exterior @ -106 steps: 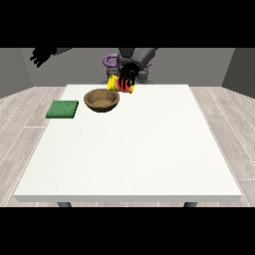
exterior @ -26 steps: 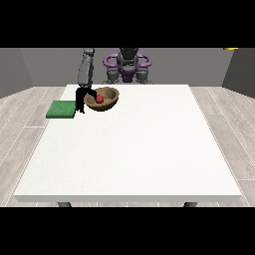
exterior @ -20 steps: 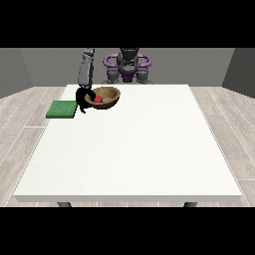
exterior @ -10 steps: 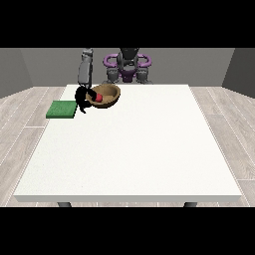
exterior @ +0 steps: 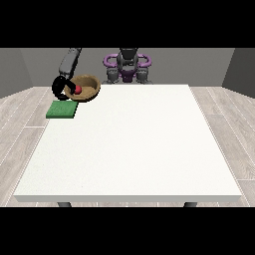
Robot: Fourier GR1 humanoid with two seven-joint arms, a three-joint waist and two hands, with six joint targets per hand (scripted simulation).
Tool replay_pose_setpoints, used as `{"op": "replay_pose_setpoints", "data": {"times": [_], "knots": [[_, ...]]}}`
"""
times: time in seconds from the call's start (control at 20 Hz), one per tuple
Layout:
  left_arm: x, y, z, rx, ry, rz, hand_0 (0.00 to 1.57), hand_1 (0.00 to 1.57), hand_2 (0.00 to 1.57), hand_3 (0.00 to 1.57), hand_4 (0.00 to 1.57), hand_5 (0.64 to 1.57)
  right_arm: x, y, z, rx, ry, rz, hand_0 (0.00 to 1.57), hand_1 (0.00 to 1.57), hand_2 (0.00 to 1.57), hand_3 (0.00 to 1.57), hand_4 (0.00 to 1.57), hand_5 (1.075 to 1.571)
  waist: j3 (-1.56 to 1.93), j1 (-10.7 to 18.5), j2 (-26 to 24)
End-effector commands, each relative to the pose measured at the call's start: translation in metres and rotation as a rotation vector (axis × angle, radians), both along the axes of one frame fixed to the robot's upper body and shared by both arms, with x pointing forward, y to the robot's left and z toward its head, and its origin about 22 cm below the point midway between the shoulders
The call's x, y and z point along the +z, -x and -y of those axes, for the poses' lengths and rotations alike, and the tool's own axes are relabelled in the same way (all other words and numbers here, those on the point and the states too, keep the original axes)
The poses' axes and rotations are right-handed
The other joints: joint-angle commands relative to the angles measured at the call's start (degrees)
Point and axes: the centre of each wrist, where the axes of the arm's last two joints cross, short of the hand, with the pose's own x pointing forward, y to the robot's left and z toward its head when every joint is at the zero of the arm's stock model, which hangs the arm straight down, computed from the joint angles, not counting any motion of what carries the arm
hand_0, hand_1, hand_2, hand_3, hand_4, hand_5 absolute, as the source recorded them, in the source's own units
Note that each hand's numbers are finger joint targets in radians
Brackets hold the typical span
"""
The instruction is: Pick the cup and pour the ball into the bowl, then pick the bowl and place it on the pad
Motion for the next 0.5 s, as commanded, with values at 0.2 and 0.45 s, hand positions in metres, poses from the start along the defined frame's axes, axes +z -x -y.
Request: {"op": "replay_pose_setpoints", "data": {"times": [0.2,0.45], "knots": [[-0.024,0.015,-0.028,0.071,-0.004,-0.018,0.00,0.00,0.00,0.00,1.20,1.543,0.119,-0.013,0.087,-0.052,0.114,-0.083,1.57,1.57,1.57,0.53,1.10,1.564,-0.29,-4.5,-0.3],[-0.005,0.019,-0.041,0.074,-0.007,0.067,0.00,0.00,0.00,0.00,1.21,1.551,0.145,-0.029,0.097,-0.055,0.096,0.031,1.57,1.57,1.57,0.53,1.10,1.564,-0.22,-4.3,5.2]]}}
